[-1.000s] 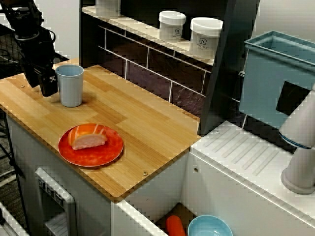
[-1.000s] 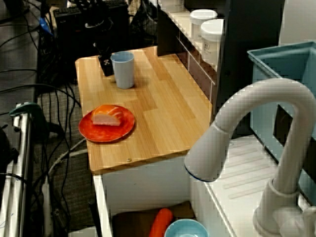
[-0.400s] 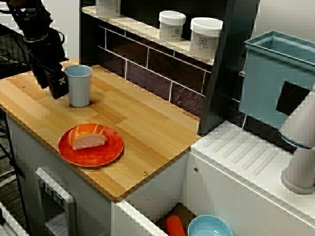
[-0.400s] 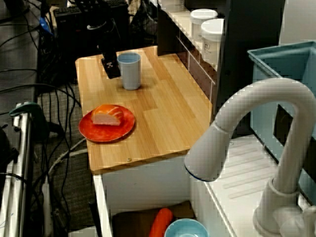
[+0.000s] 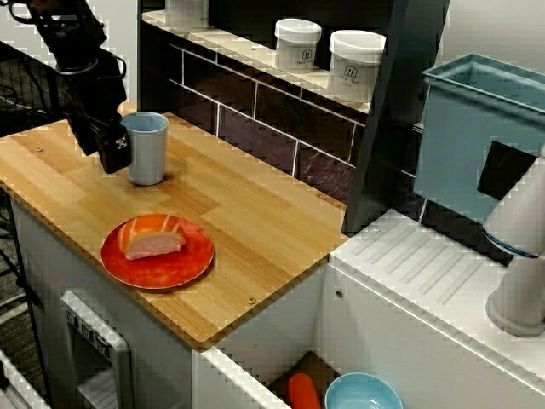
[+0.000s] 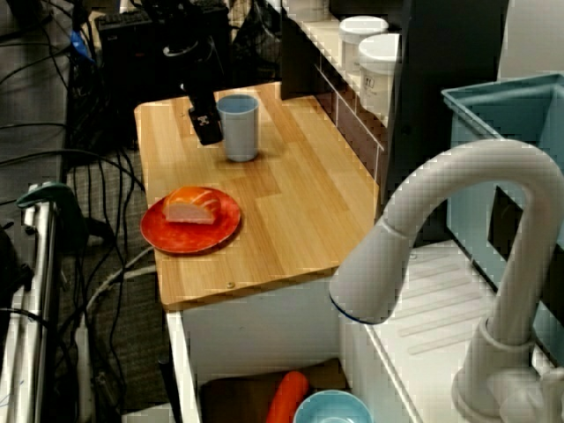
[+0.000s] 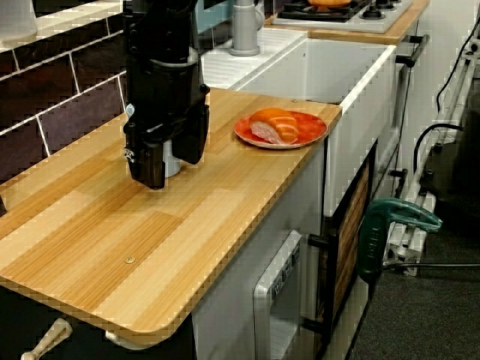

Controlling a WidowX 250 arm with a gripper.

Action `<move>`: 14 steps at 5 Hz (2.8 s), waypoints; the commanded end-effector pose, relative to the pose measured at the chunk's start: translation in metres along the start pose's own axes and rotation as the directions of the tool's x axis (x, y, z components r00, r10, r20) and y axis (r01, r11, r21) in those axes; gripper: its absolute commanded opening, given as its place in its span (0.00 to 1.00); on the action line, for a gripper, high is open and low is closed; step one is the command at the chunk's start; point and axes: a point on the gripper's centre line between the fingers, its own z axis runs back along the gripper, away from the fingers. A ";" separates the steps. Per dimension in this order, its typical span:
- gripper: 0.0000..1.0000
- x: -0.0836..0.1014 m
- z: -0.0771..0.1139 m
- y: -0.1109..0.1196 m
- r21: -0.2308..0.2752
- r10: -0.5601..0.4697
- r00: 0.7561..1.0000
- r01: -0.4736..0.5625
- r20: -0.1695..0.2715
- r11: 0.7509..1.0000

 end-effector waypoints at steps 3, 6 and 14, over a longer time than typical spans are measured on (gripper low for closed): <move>1.00 -0.005 0.021 0.025 0.032 0.062 0.996 -0.064 0.059 0.997; 1.00 0.012 0.014 0.046 0.039 0.123 0.989 -0.126 0.082 0.991; 1.00 0.031 0.000 -0.008 0.040 0.025 0.998 -0.028 0.054 0.999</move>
